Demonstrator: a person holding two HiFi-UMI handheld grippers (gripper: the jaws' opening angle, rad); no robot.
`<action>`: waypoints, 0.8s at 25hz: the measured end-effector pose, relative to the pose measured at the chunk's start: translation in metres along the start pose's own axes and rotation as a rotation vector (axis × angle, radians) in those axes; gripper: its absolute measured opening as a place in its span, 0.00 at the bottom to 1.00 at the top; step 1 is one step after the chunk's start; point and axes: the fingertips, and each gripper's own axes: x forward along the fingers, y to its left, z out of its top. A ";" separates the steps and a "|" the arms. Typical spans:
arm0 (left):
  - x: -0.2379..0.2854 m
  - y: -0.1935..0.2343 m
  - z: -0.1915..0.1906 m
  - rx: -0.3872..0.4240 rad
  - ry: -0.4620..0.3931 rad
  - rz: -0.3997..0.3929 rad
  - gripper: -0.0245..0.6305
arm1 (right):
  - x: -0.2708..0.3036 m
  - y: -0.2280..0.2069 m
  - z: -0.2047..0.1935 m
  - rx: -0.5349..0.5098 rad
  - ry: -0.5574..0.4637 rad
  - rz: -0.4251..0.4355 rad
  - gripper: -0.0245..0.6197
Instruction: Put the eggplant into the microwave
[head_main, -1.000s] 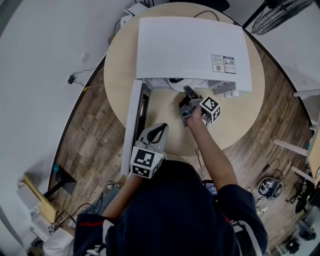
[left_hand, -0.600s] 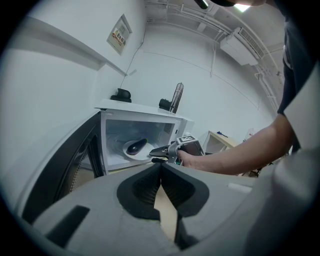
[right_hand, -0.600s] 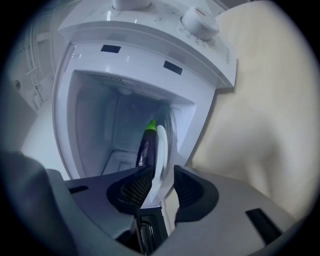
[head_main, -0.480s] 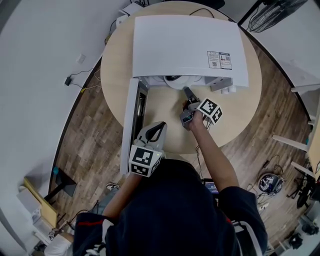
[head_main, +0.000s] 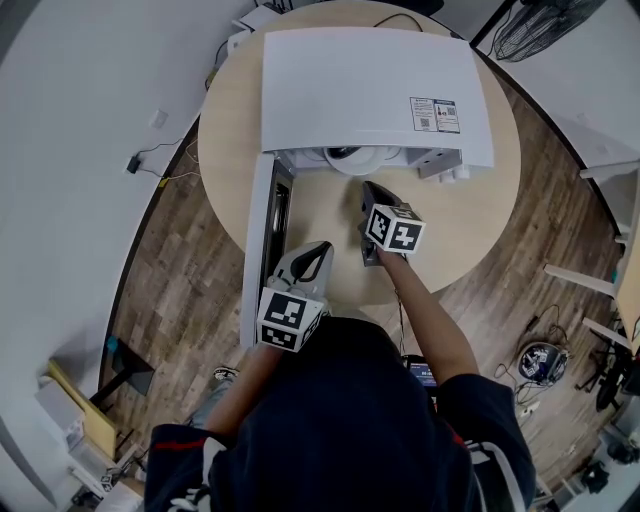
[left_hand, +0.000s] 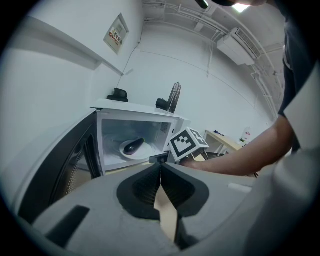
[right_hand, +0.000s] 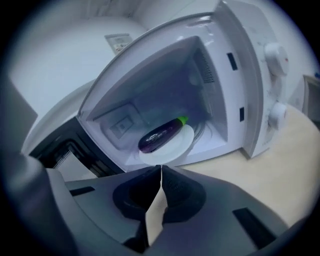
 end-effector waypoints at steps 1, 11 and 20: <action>0.000 0.000 0.000 -0.001 0.000 -0.001 0.06 | 0.001 0.002 -0.001 -0.066 0.014 -0.017 0.06; 0.000 -0.002 -0.002 -0.002 0.015 -0.013 0.06 | 0.013 0.003 0.002 -0.272 0.050 -0.048 0.06; 0.003 0.000 -0.005 -0.012 0.023 -0.012 0.06 | 0.031 0.003 0.008 -0.282 0.060 -0.041 0.06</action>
